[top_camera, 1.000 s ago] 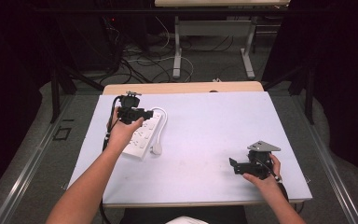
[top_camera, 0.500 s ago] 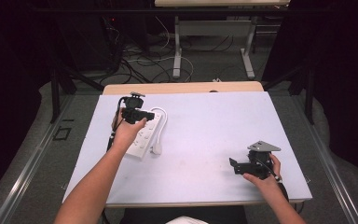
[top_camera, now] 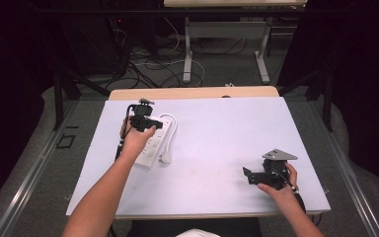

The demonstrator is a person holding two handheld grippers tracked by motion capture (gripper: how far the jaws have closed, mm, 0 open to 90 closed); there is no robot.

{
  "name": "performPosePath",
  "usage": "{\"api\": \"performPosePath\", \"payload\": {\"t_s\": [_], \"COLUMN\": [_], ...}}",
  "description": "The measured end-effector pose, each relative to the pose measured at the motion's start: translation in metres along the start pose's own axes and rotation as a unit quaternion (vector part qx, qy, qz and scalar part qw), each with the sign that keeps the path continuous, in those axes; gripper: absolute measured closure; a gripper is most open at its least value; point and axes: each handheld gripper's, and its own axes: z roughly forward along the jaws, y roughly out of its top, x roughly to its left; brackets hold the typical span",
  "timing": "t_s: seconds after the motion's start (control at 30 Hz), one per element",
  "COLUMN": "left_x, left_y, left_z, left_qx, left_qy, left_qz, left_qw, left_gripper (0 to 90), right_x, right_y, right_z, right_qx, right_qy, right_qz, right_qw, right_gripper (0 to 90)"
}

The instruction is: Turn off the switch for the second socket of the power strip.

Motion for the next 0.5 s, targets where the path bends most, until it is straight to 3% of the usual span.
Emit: {"api": "performPosePath", "payload": {"t_s": [0.5], "left_x": [0.0003], "left_y": [-0.0074], "left_z": [0.0043], "left_qx": [0.043], "left_qy": [-0.004], "left_qz": [-0.001], "left_qw": [0.9991], "left_gripper": [78.4], "right_x": [-0.0002], "right_y": [0.0000], "right_z": [-0.0001], "right_qx": [0.002], "right_qy": [-0.003], "right_qz": [0.001], "right_qw": [1.0000], "right_gripper": [1.2]}}
